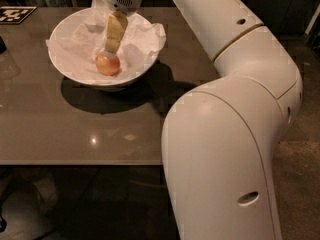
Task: Pick apple from white bowl
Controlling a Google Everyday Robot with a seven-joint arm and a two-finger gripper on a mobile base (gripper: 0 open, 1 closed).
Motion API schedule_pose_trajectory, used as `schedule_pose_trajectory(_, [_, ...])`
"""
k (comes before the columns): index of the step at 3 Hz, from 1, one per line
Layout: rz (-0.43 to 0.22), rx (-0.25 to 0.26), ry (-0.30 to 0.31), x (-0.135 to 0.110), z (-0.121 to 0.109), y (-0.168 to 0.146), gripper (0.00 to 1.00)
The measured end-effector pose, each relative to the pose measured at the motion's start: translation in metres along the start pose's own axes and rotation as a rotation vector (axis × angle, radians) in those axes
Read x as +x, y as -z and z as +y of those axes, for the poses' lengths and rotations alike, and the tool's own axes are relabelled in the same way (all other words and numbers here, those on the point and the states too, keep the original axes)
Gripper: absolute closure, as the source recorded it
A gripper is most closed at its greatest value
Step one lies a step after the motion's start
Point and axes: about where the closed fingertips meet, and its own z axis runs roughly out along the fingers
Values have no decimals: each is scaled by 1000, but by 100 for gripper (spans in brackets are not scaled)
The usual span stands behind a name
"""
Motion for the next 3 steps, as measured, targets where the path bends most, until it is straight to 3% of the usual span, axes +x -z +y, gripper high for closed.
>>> schedule_pose_trajectory(1, [-24, -11, -10, 1, -7, -17, 0])
schedule_pose_trajectory(2, [-59, -63, -42, 4, -7, -53, 0])
schedule_pose_trajectory(3, [-59, -63, -42, 4, -7, -54, 0])
